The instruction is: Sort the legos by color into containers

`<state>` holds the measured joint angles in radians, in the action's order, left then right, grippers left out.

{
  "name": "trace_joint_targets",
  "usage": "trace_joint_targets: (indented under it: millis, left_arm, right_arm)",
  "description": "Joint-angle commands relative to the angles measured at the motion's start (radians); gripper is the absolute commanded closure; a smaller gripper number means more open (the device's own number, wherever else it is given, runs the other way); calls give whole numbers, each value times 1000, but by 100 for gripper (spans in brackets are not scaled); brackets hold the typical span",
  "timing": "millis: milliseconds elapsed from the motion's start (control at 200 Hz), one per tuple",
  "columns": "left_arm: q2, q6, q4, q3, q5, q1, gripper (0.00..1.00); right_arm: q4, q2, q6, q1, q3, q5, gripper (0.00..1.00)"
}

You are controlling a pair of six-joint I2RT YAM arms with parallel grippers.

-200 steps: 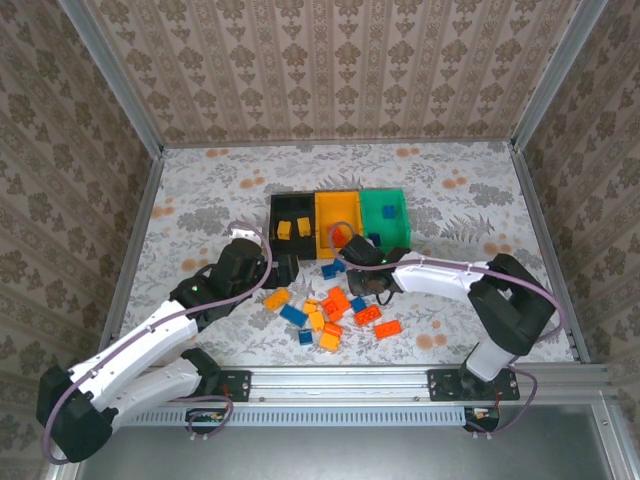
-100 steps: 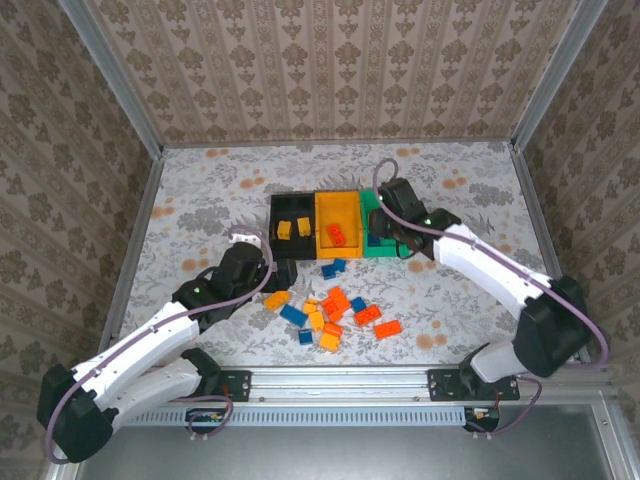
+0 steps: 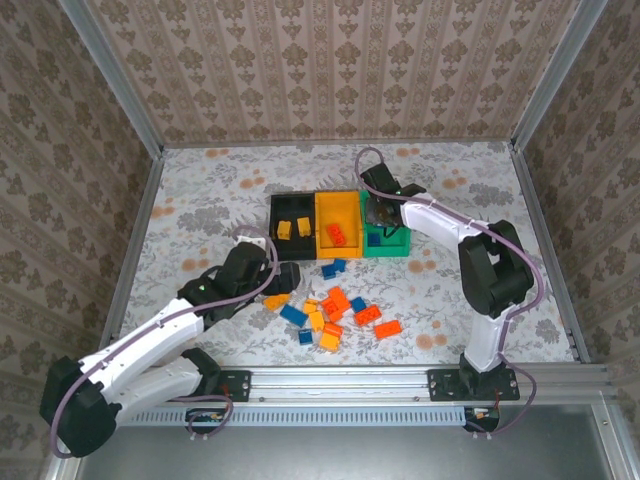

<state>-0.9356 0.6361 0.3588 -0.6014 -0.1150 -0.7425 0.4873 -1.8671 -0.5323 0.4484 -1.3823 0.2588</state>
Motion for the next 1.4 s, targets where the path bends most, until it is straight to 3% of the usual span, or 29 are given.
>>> trace_joint_targets:
  millis: [0, 105, 235, 390, 660, 990, 1135, 1395]
  left_arm:
    - [-4, -4, -8, 6, 18, 9, 0]
    - [-13, -11, -11, 2, 29, 9, 0]
    - [-33, -23, 9, -13, 47, 6, 0]
    - [-80, -26, 79, -28, 51, -8, 0]
    - [-212, -67, 110, -50, -30, -114, 3]
    - [-435, -115, 142, -110, -139, -97, 5]
    - [-478, -104, 139, -121, -141, -94, 14]
    - [-483, -88, 139, -93, -120, -77, 38]
  right_arm:
    - [34, 16, -6, 1, -33, 14, 46]
    - [30, 60, -9, 3, -15, -2, 34]
    - [9, 145, -16, 14, 45, -39, 27]
    - [-14, 251, -19, 52, 159, -52, 25]
    - [-68, 386, -52, 78, 339, -91, 23]
    - [-78, 429, -57, 78, 392, -84, 23]
    - [-72, 443, -46, 78, 388, -66, 22]
    - [-70, 456, -38, 75, 379, -59, 22]
